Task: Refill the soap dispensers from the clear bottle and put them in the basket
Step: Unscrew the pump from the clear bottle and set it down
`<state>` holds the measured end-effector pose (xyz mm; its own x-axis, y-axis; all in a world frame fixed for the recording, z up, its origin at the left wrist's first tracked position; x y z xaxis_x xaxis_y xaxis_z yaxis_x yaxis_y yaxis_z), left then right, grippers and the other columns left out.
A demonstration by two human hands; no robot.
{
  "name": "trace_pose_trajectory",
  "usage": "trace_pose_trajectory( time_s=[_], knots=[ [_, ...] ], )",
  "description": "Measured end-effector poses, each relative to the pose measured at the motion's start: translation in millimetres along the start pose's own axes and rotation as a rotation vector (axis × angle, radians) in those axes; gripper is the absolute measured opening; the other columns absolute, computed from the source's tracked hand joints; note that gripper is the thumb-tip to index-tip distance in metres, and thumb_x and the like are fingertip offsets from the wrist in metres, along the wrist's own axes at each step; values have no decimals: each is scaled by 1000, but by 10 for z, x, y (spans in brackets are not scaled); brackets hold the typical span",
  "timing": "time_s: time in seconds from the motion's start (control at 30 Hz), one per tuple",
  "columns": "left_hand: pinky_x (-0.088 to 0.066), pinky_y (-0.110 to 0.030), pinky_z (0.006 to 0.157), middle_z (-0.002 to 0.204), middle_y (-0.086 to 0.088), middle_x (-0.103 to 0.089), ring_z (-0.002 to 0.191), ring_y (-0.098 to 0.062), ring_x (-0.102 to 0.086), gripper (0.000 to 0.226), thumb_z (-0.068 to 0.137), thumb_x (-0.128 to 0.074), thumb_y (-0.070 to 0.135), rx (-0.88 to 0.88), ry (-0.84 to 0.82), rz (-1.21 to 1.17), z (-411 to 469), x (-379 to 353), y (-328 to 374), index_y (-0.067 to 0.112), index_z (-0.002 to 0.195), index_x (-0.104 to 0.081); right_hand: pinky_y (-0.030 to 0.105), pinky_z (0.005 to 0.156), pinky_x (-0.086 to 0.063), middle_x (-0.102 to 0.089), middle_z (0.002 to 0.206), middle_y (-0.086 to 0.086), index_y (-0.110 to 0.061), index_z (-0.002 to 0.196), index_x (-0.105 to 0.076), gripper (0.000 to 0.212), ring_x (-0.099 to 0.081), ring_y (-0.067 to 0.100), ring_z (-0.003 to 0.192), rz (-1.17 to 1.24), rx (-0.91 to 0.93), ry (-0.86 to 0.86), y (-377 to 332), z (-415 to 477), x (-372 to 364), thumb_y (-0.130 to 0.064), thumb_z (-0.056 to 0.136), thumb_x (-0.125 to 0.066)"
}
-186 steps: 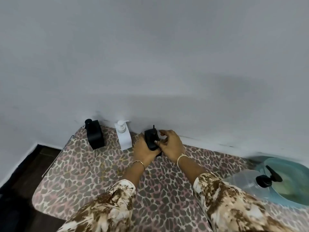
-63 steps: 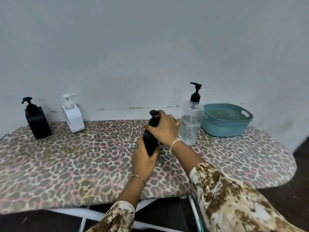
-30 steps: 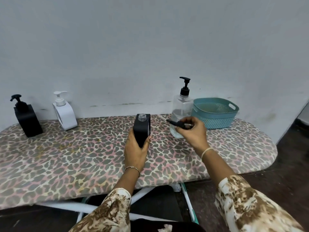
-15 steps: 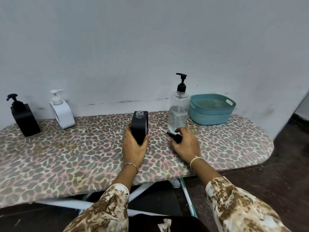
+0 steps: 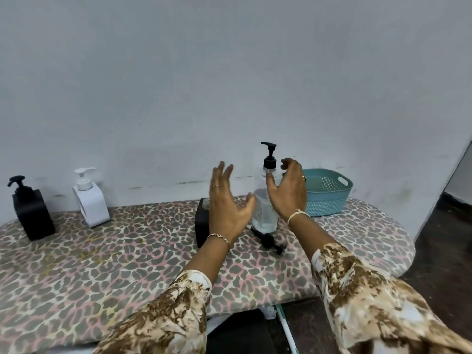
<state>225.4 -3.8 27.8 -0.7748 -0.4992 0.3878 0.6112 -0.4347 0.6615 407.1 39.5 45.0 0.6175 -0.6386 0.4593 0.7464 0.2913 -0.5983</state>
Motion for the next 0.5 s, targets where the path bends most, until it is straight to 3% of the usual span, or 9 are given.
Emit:
trace_pose_trajectory(
  time_s=[0.13,0.27,0.33,0.37,0.43,0.5],
  knots=[
    [-26,-29,115,154,1,-28,143,-13,-24,78,82,-68,29,112,-190,-152,254,-433,114,17,147,-28,38,88,-46,-55,123,5,-12,126,-48,51,-53,24,112,-39,-18,-22,-8,237,-103,-45,89,-59],
    [-35,-32,111,147,-2,-38,137,-18,-35,82,74,-70,27,274,-366,-167,449,-809,-37,15,146,-32,32,74,-49,-64,105,-7,-23,113,-57,51,-61,16,96,16,-99,-73,145,408,-180,-60,79,-66],
    [-48,-33,99,133,1,-55,123,-18,-52,79,62,-71,30,269,-430,-176,518,-974,-104,18,135,-45,29,67,-49,-67,95,-12,-26,98,-64,45,-63,11,86,36,-114,-73,175,462,-159,-63,73,-70],
    [-52,-26,90,121,3,-62,112,-15,-59,69,60,-72,26,249,-445,-172,544,-1034,-104,19,126,-52,27,65,-48,-68,91,-13,-27,92,-65,42,-62,9,82,41,-116,-75,175,477,-157,-62,71,-73],
    [-50,-13,71,100,9,-67,92,-9,-64,48,64,-77,16,201,-451,-154,585,-1108,-99,22,109,-60,26,63,-49,-69,84,-12,-26,86,-68,39,-62,8,77,66,-124,-78,166,503,-167,-59,67,-78],
    [-46,-9,64,90,14,-66,83,-4,-63,42,65,-81,20,165,-407,-158,617,-1086,-64,27,100,-60,25,63,-50,-70,80,-10,-24,84,-70,37,-63,9,74,95,-119,-95,157,545,-204,-53,65,-81]
  ],
)
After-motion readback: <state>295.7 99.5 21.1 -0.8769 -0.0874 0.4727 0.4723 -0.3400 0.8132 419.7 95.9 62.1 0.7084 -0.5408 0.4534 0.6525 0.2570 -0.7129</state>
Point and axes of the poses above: each hand's wrist, its own z-axis towards the middle knuckle, its own x-axis out of the back of the hand, y = z × x, the point moved 10 cm from there along z, towards the middle knuckle
